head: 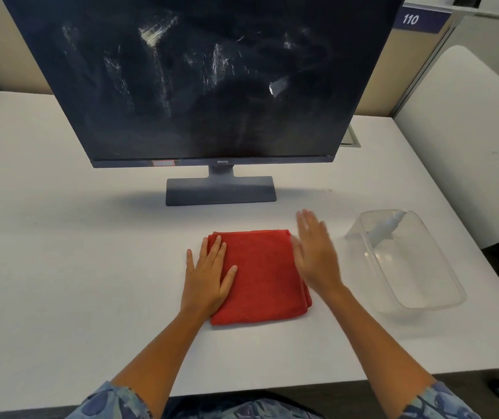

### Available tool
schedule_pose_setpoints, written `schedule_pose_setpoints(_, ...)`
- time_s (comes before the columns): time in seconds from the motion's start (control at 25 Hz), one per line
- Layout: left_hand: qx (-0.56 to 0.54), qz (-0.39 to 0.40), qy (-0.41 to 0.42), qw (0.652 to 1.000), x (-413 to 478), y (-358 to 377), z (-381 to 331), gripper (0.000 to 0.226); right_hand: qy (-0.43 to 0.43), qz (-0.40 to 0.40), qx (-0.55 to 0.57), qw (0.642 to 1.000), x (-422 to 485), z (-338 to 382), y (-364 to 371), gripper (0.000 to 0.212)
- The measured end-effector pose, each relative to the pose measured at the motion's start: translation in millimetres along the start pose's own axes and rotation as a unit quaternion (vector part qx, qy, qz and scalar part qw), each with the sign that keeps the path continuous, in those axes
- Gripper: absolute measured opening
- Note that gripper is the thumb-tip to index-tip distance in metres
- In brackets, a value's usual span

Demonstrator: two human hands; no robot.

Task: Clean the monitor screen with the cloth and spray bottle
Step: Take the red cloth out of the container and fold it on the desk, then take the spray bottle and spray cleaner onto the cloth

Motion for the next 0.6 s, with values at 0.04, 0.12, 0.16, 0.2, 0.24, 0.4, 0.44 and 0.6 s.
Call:
schedule_pose_setpoints(0.04, -0.005, -0.003, -0.002, 1.0, 0, 0, 0, 0.072, 0.011, -0.092, 0.014, 0.996, 7, -7, -21, 0.048)
schedule_pose_setpoints(0.12, -0.008, -0.007, -0.001, 1.0, -1, 0, 0, 0.071, 0.1, -0.265, 0.033, 0.959, 14, -34, -61, 0.041)
schedule_pose_setpoints(0.16, -0.008, -0.009, -0.002, 1.0, -1, 1, 1, 0.071, 0.177, -0.326, 0.054, 0.927, 13, -50, -76, 0.04)
schedule_pose_setpoints(0.2, -0.008, -0.01, -0.003, 1.0, -1, 0, 0, 0.071, 0.268, -0.357, 0.088, 0.89, 10, -66, -85, 0.042)
schedule_pose_setpoints(0.24, -0.009, -0.012, -0.003, 1.0, -1, 0, 0, 0.071, 0.363, -0.355, 0.133, 0.851, 8, -81, -89, 0.048)
schedule_pose_setpoints(0.4, -0.016, -0.018, -0.001, 1.0, -2, -1, -2, 0.068, 0.584, -0.151, 0.244, 0.759, -5, -125, -77, 0.073)
schedule_pose_setpoints(0.44, -0.016, -0.018, -0.001, 1.0, -2, -1, -2, 0.068, 0.581, -0.112, 0.255, 0.765, -5, -130, -73, 0.077)
schedule_pose_setpoints(0.6, -0.024, -0.023, 0.0, 0.999, -3, -1, 0, 0.067, 0.52, -0.1, 0.203, 0.824, -3, -143, -64, 0.065)
Point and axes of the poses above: each hand's wrist, its own x-axis towards the middle knuckle, its own y-axis out of the palm, z = x × y, the point moved 2 cm from there along x, towards the middle knuckle, and after that the axes turned 7 degrees about -y, right-handed, at the moved point
